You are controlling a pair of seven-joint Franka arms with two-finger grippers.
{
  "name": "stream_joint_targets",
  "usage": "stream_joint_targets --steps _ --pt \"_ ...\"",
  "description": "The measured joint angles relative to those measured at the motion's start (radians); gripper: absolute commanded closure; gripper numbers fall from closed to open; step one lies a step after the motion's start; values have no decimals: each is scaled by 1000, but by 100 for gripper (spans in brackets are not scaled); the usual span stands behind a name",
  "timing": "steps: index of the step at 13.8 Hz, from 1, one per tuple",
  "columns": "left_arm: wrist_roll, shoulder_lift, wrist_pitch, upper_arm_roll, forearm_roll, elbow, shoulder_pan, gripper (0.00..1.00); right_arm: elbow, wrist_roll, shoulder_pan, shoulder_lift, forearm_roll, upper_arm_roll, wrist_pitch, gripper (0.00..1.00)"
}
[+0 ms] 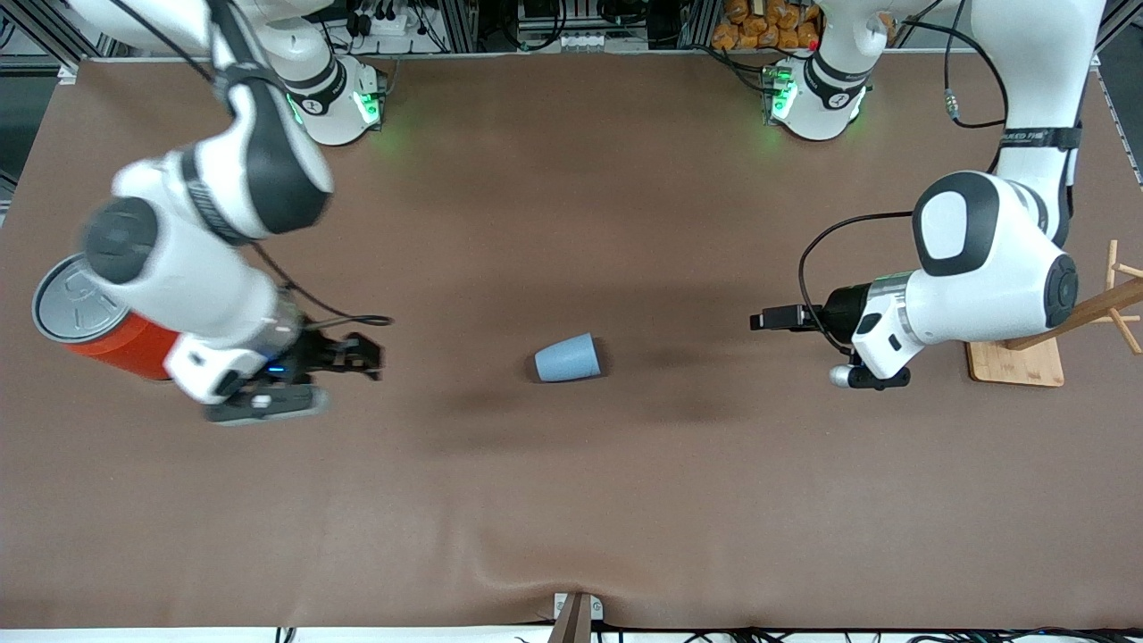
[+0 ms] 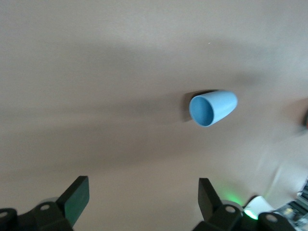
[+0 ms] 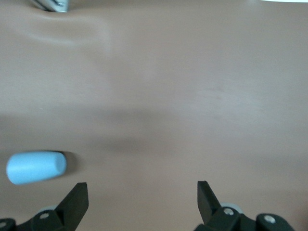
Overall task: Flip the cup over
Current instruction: 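Withdraw the right gripper while the left gripper reaches toward the cup, then move the left gripper toward the base of the lying blue cup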
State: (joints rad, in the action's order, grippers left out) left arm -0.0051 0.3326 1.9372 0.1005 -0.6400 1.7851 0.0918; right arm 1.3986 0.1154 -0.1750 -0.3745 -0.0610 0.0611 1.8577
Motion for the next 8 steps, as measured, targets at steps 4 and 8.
stream_joint_targets --steps 4,8 --pt "93 42 86 1 -207 66 1 0 -1 -121 126 116 0 -31 -184 0" --pt "256 77 135 1 -413 141 2 0 18 -281 146 239 -1 -158 -284 0"
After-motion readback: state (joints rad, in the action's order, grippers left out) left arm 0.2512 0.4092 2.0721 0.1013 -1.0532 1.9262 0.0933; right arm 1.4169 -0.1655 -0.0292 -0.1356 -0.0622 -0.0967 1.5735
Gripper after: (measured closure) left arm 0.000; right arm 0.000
